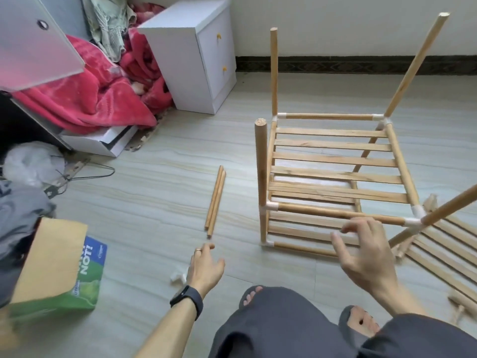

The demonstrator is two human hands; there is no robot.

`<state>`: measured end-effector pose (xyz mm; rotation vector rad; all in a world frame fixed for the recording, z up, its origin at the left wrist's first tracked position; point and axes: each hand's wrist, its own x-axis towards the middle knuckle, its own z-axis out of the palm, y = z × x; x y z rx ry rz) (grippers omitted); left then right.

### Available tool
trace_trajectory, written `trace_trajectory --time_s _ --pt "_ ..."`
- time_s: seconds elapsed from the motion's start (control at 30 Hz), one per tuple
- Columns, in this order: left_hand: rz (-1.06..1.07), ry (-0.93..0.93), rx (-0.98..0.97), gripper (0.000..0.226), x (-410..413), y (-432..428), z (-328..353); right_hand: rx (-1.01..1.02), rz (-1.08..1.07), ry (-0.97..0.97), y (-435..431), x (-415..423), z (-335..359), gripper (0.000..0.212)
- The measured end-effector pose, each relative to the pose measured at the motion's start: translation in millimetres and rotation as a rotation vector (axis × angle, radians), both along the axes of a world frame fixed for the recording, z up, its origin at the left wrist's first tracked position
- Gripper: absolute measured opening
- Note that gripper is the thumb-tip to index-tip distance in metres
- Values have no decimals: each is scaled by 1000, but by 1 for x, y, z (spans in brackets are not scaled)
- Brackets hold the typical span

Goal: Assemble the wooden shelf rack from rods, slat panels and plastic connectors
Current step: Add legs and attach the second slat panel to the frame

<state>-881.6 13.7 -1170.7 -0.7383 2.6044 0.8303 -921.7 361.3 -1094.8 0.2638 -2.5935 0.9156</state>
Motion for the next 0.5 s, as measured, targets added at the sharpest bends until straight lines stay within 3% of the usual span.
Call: trace_trajectory --time_s 0.1,0.27,0.5 --pt "24 -146 -117 48 19 -19 -15 218 197 77 -40 -43 20 47" --pt "21 -200 -215 53 22 -32 -36 641 392 -225 -91 -95 28 100" --pt "-41 -228 -242 64 -8 -48 -61 658 368 -284 -103 -104 12 91"
